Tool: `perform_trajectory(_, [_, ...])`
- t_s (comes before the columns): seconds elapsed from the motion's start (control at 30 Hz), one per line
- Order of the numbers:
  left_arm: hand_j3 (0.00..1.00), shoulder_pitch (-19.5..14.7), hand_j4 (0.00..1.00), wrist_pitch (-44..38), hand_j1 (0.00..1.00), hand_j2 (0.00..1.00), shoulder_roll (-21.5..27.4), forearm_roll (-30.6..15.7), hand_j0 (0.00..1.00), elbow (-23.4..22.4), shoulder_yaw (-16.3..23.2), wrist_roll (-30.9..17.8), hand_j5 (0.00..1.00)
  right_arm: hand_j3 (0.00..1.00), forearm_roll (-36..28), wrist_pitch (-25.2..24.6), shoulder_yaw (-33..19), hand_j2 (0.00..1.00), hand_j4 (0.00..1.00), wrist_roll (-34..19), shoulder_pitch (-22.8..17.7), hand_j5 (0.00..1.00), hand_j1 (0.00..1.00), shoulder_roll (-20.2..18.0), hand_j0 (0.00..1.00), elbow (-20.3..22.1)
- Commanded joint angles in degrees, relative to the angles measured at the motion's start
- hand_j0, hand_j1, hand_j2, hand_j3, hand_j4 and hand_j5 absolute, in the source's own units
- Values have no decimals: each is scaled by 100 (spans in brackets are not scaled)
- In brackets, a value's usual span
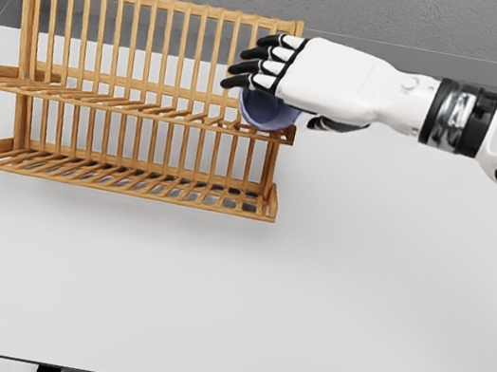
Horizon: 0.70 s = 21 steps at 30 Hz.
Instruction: Right arm put cup on second shelf
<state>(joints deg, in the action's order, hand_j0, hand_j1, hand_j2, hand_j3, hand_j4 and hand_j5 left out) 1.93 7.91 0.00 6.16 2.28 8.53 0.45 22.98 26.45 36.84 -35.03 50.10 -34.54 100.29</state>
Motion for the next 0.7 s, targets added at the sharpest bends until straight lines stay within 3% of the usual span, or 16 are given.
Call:
perform_trajectory(0.0, [100,0,100,0,100,100,0,-1,100,0,-1,-1,100,100,-31,1,-115,100,100,3,0,100,100,-9,100,26])
perform_trajectory(0.13, [100,0,100,0,100,100,0,-1,100,0,-1,-1,100,100,-48,71,-528,100,100,3,-35,100,100,-35,100,26])
perform_trajectory(0.23, [100,0,100,0,100,100,0,-1,100,0,-1,-1,100,100,-48,80,-958,100,100,3,-70,100,100,-299,100,26])
perform_trajectory(0.3, [100,0,100,0,100,100,0,-1,100,0,-1,-1,100,100,-66,308,-1714,100,100,3,-447,100,100,-562,100,17])
perform_trajectory(0.4, [100,0,100,0,100,100,0,-1,100,0,-1,-1,100,100,-92,765,-2399,100,100,3,-1212,100,100,-1072,100,17])
perform_trajectory(0.47, [100,0,100,0,100,100,0,-1,100,0,-1,-1,100,100,-92,855,-2962,100,100,3,-1652,100,100,-941,100,17])
perform_trajectory(0.5, [100,0,100,0,100,100,0,-1,100,0,-1,-1,100,100,-92,855,-3200,100,100,3,-1889,100,100,-238,100,-9])
perform_trajectory(0.53, [100,0,100,0,100,100,0,-1,100,0,-1,-1,100,100,-83,855,-3314,100,100,3,-2030,100,100,-71,100,8])
perform_trajectory(0.67, [100,0,100,0,100,100,0,-1,100,0,-1,-1,100,100,-92,855,-3464,100,100,3,-2294,100,100,-27,100,8])
